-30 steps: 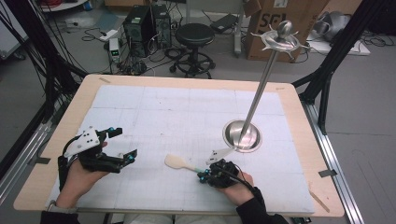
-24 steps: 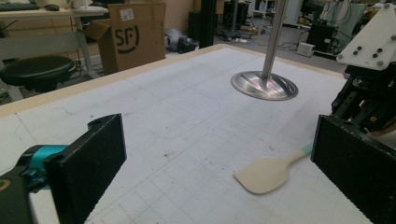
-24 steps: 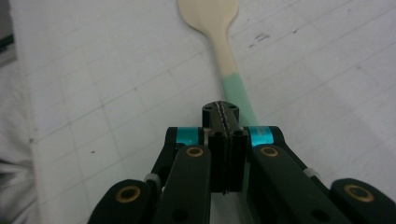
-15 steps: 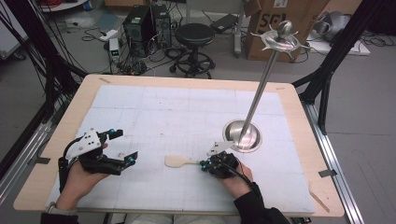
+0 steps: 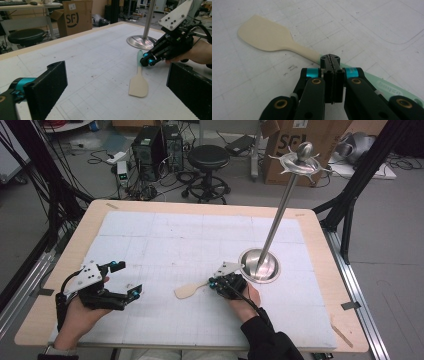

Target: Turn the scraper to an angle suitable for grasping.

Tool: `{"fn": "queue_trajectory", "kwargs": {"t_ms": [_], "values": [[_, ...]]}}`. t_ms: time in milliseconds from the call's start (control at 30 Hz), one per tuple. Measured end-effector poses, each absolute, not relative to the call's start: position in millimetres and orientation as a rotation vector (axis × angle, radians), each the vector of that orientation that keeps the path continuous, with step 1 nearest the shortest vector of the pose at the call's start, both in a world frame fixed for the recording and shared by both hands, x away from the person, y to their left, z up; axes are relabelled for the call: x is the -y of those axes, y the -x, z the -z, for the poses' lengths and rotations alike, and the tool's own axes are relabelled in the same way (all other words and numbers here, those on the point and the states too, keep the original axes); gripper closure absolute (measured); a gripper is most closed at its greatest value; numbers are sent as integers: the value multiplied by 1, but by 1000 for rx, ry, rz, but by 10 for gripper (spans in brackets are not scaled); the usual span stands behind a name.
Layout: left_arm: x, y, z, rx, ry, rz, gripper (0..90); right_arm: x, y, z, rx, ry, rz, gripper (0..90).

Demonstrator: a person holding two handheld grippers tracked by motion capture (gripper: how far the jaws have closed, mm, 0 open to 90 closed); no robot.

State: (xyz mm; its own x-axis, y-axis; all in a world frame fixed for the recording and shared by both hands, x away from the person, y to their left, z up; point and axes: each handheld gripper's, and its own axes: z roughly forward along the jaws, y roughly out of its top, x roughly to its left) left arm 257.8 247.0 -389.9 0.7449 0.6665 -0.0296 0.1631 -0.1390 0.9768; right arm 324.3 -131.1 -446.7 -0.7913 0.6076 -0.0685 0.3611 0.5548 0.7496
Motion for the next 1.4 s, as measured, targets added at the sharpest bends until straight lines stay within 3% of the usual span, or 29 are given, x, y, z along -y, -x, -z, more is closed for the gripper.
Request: {"fn": "queue_trajectory", "kwargs": {"t_ms": [300,733,1400], "values": [[-252,-252,392,-687,-1691,-511,39,96,-328,441,-2503,-679,-1139,900],[-261,-247,393,-713,-1686,-528,39,84,-345,451,-2534,-714,-1169,900],[-254,-254,398,-704,-1707,-503,39,88,-317,446,-2643,-679,-1138,900]]}}
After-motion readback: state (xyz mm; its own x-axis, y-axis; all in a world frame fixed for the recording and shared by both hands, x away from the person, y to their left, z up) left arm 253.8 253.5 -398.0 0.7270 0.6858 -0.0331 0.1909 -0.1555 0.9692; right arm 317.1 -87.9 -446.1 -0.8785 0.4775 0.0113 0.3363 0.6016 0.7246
